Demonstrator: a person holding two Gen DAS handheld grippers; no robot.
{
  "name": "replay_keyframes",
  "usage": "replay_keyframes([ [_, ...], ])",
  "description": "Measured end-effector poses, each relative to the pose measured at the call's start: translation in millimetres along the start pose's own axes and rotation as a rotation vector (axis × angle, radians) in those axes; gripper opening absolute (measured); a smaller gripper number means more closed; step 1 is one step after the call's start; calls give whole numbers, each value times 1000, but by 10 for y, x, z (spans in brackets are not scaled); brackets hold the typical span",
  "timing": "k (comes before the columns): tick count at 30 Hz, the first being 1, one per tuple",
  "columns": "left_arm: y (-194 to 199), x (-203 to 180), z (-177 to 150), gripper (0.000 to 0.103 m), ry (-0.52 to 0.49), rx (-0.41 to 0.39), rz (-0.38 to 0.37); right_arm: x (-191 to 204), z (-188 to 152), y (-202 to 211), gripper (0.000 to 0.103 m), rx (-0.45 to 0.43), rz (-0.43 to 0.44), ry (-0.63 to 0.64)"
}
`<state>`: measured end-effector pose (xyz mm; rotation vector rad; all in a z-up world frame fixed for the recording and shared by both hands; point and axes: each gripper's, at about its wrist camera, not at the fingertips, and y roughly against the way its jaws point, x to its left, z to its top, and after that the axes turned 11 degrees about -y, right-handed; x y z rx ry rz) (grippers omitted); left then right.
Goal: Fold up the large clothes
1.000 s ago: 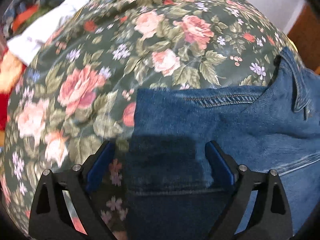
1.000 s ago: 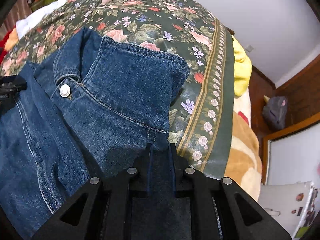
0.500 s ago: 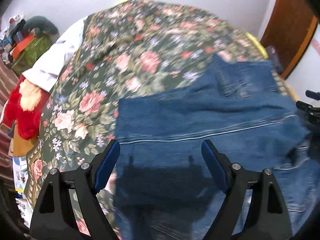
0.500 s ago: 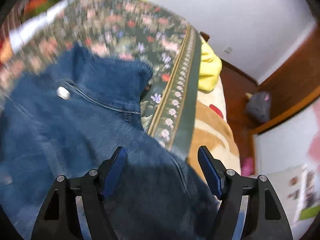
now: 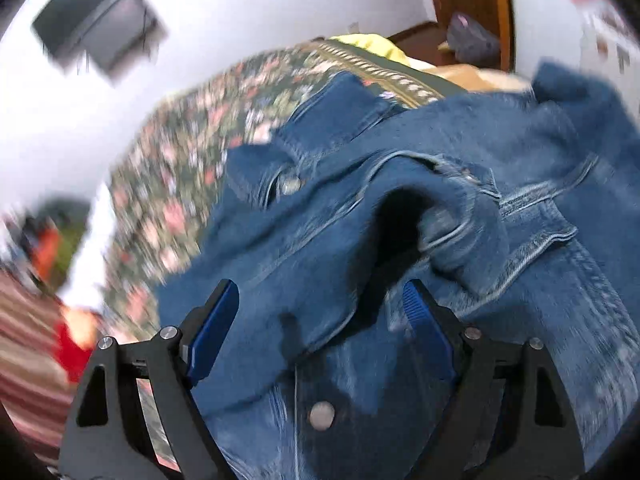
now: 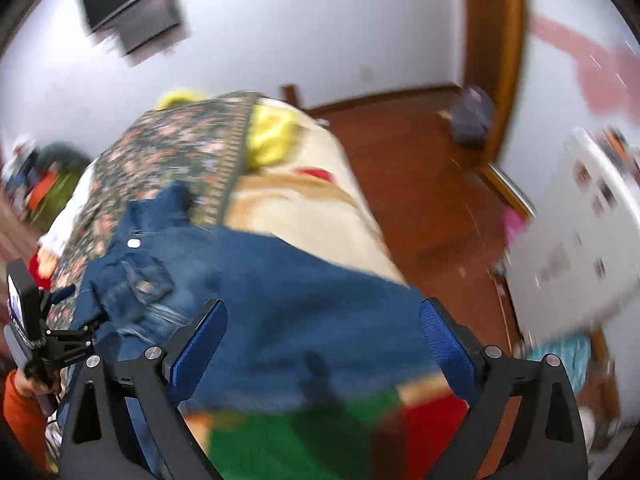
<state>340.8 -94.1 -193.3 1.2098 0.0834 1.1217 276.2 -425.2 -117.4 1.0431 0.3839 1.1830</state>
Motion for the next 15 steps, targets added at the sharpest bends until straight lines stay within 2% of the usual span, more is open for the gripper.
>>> replay_keyframes([
  [4, -86, -140, 216, 84, -26, -10, -4, -457, -301, -69, 96, 61, -46, -94],
  [7, -24, -65, 346, 84, 20, -52, -90, -756, -504, -146, 96, 111, -36, -202],
  [12, 201, -29, 586, 84, 77, -123, -195, -1037, -643, -338, 96, 204, 77, -379],
  [15, 374, 46, 623, 84, 126, -174, -291, -1023, -582, -427, 96, 218, 135, -408],
])
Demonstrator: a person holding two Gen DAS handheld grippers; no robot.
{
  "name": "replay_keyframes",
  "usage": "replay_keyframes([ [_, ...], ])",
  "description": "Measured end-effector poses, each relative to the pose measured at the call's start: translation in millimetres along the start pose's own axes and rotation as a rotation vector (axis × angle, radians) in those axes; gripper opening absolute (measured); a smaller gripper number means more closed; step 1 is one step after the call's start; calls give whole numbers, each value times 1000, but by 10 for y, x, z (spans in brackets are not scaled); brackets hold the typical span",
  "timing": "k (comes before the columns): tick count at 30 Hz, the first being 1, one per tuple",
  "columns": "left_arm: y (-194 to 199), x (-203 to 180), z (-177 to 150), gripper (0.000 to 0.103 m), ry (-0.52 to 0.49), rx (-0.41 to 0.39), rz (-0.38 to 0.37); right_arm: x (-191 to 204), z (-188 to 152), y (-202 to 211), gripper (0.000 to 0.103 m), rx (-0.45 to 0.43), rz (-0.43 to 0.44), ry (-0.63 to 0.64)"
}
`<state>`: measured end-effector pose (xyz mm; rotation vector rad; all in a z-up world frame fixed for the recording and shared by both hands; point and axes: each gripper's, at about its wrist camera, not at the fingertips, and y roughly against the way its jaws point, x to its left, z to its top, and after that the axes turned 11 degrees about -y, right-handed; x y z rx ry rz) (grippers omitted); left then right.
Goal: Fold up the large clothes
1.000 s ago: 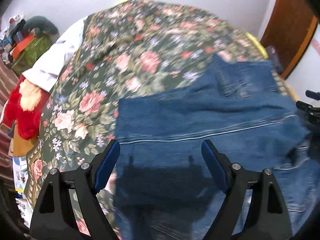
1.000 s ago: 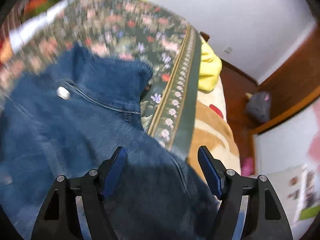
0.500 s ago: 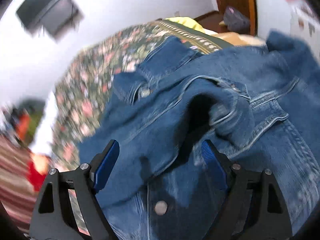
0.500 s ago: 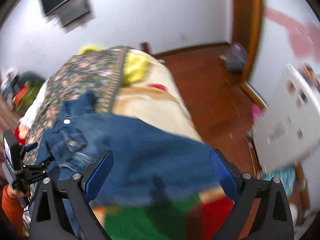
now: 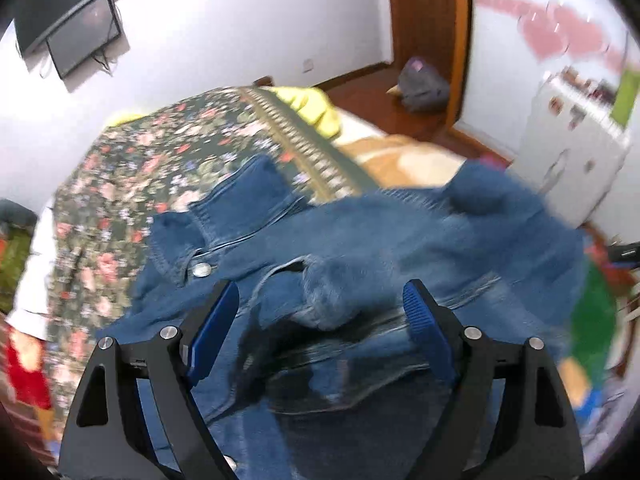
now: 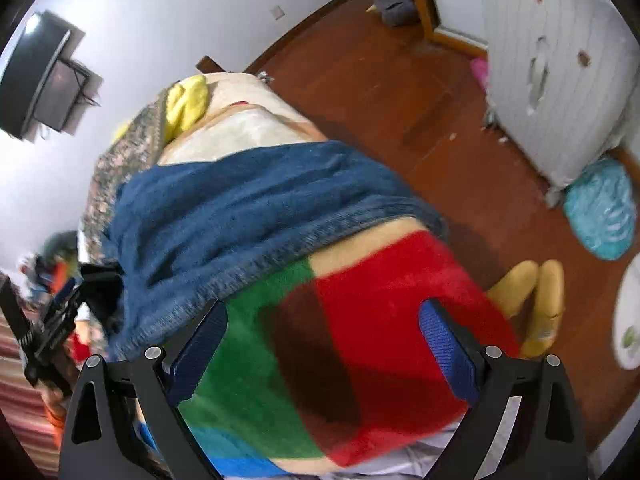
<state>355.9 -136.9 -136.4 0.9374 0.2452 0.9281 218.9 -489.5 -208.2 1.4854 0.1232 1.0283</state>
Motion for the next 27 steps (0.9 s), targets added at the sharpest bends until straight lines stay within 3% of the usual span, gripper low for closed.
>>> replay_keyframes([
  [2, 152, 62, 12, 84, 40, -37, -58, 30, 80, -74, 96, 14, 41, -13],
  [4, 258, 131, 19, 85, 59, -56, -64, 46, 190, -195, 96, 49, 82, -46],
  [7, 358, 285, 5, 87, 78, -58, 6, 72, 314, -396, 96, 74, 125, -91],
  [11, 255, 589, -98, 88, 125, -10, 92, 81, 425, -612, 90, 75, 115, -119],
  [14, 49, 868, -239, 88, 206, 54, 106, 110, 510, -704, 73, 37, 75, -126],
  [16, -129, 1010, -347, 88, 252, 113, 110, 139, 568, -753, 55, 6, 47, -130],
  [19, -406, 1135, -522, 88, 319, 197, 65, 186, 637, -726, 40, -21, 37, -131],
  [23, -618, 1008, -633, 88, 324, 241, -69, 295, 670, -444, 26, -101, 95, -83],
  [27, -718, 745, -671, 88, 249, 269, -68, 535, 709, -119, 22, -191, 134, -16],
])
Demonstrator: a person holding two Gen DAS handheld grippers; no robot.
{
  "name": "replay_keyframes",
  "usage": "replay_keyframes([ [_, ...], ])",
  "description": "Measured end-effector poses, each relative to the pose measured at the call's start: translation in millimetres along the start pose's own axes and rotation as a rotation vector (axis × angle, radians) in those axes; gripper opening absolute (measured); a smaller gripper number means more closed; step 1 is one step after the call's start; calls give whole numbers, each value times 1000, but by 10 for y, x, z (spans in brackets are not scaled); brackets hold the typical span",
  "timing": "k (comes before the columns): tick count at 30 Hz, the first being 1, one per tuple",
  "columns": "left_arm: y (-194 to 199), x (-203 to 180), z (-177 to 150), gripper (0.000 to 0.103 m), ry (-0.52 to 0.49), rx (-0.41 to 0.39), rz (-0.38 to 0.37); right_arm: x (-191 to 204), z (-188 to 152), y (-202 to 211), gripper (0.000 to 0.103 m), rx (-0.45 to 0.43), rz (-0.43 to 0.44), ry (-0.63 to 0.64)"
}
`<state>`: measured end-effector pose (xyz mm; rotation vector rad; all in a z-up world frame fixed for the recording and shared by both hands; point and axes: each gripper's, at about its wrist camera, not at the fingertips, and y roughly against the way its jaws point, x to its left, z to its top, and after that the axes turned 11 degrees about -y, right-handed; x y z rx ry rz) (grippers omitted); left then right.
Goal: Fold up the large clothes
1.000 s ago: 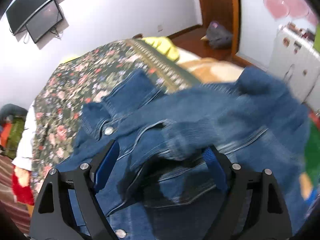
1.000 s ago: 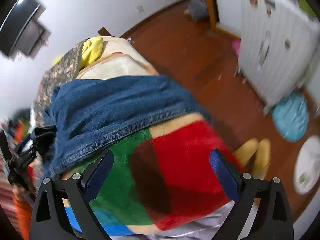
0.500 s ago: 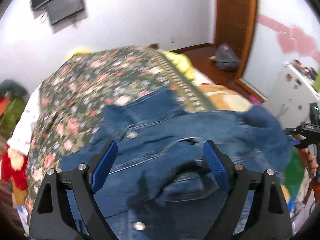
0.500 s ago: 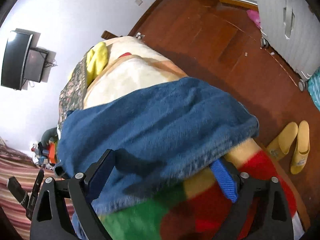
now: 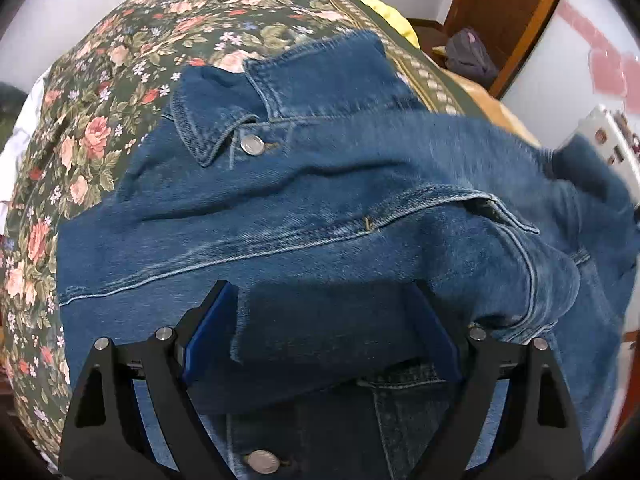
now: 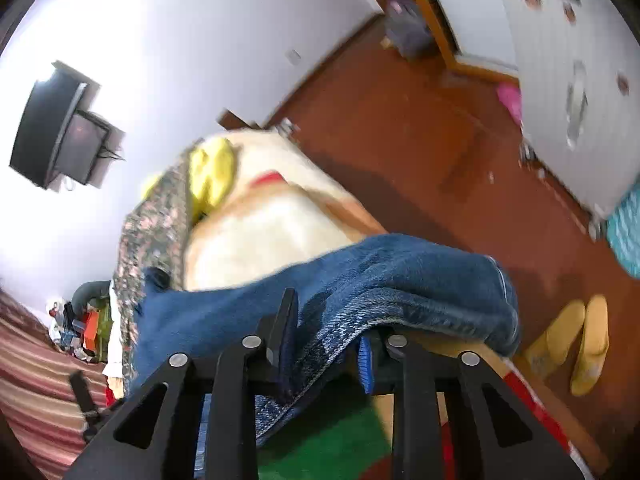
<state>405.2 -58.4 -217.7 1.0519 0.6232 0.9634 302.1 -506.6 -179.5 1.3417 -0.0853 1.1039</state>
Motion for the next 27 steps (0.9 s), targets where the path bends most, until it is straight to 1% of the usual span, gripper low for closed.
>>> replay_keyframes([
  [1, 3, -33, -17, 87, 1, -4, -4, 104, 17, 69, 21, -23, 14, 23],
  [4, 82, -100, -37, 86, -14, -19, -56, 428, 52, 244, 18, -83, 67, 90],
  [6, 144, -174, -54, 86, -62, -22, -49, 694, 56, 344, 16, -110, 104, 144],
  [8, 167, -198, -76, 86, -94, -20, -36, 907, 55, 402, 14, -113, 150, 179],
  [10, 210, -132, -94, 86, -72, -26, -40, 1165, 11, 459, 13, -112, 200, 217],
  [12, 319, -14, -144, 86, -18, -51, -40, 1469, -84, 489, 12, -98, 250, 273],
  [13, 417, 60, -183, 86, 10, -76, -29, 1584, -133, 507, 12, -92, 270, 297],
  [15, 606, 170, -233, 86, 34, -127, 8, 1874, -270, 526, 12, -73, 312, 355],
  [17, 888, 303, -319, 86, 49, -204, 43, 2176, -440, 516, 11, -54, 350, 413],
  [19, 1170, 459, -425, 86, 77, -267, 78, 2493, -656, 466, 11, -27, 381, 472],
  [21, 1373, 617, -509, 86, 108, -309, 105, 2815, -909, 355, 11, 8, 404, 531],
  [23, 1564, 790, -638, 86, 145, -351, 119, 3062, -1154, 226, 11, 40, 411, 578],
  [25, 1712, 939, -814, 87, 178, -385, 126, 3346, -1507, 16, 11, 99, 411, 643],
  [26, 1738, 979, -873, 87, 188, -391, 133, 3431, -1621, -68, 11, 120, 406, 663],
  [27, 1767, 1038, -970, 87, 200, -392, 150, 3557, -1816, -226, 11, 157, 387, 697],
])
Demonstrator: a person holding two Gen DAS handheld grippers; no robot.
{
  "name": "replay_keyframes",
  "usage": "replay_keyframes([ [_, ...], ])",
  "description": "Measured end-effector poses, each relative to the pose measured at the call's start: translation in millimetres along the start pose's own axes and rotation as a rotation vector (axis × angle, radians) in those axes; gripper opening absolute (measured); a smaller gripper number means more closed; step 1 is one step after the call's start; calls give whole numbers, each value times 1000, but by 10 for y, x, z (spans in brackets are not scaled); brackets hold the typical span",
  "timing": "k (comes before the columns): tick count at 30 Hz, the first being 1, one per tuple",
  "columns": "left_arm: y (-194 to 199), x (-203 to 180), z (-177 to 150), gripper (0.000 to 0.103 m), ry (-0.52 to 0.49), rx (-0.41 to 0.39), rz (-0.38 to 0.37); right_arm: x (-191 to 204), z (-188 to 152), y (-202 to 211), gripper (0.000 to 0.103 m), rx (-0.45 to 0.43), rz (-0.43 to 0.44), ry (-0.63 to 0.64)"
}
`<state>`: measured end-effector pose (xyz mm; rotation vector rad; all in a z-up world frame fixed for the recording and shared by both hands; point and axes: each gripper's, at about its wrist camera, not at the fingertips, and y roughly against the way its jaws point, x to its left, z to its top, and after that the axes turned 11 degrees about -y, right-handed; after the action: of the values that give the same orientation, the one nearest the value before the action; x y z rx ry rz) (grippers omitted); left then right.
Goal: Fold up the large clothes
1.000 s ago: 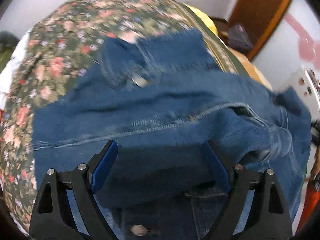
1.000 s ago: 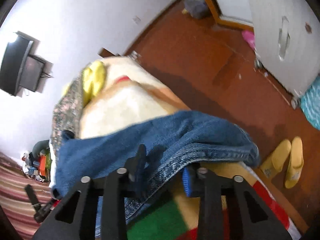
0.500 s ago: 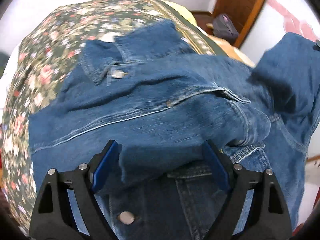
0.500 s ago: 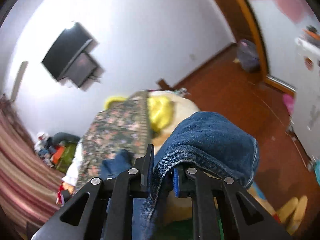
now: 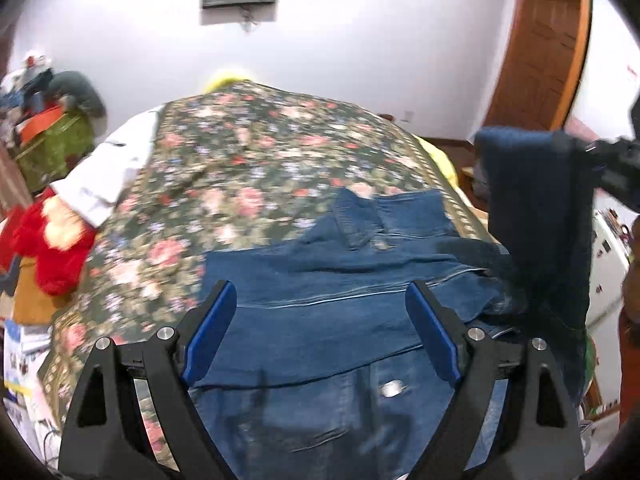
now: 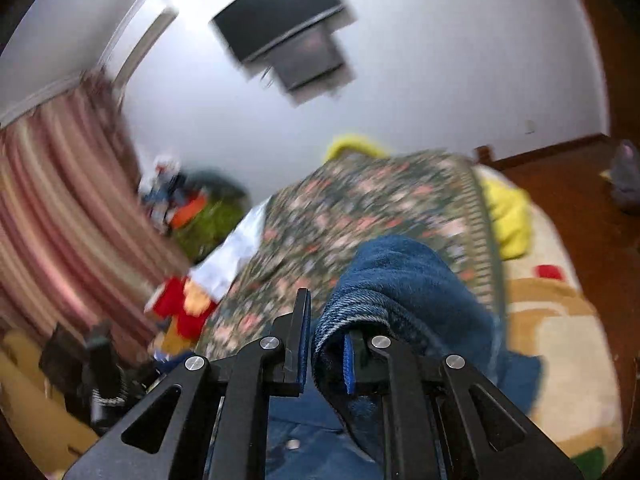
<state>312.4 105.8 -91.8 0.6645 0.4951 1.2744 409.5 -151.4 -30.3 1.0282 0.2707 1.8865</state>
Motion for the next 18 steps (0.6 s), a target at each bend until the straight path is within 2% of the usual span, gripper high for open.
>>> replay_keyframes([
  [4, 75, 233, -274, 87, 12, 33, 82, 296, -393, -780, 11, 172, -61, 77],
  [7, 68, 377, -486, 87, 42, 65, 86, 249, -772, -1322, 11, 332, -126, 81],
  [9, 68, 461, -620, 87, 55, 81, 102, 70, -1002, -1577, 11, 436, -157, 63],
  [13, 26, 546, -782, 87, 71, 115, 90, -70, -1320, -1787, 12, 553, -240, 123],
  [15, -36, 542, -805, 87, 71, 136, 91, -53, -1365, -1828, 12, 612, -252, 158],
  [18, -99, 453, -771, 87, 60, 145, 95, -15, -1379, -1726, 12, 654, -264, 198],
])
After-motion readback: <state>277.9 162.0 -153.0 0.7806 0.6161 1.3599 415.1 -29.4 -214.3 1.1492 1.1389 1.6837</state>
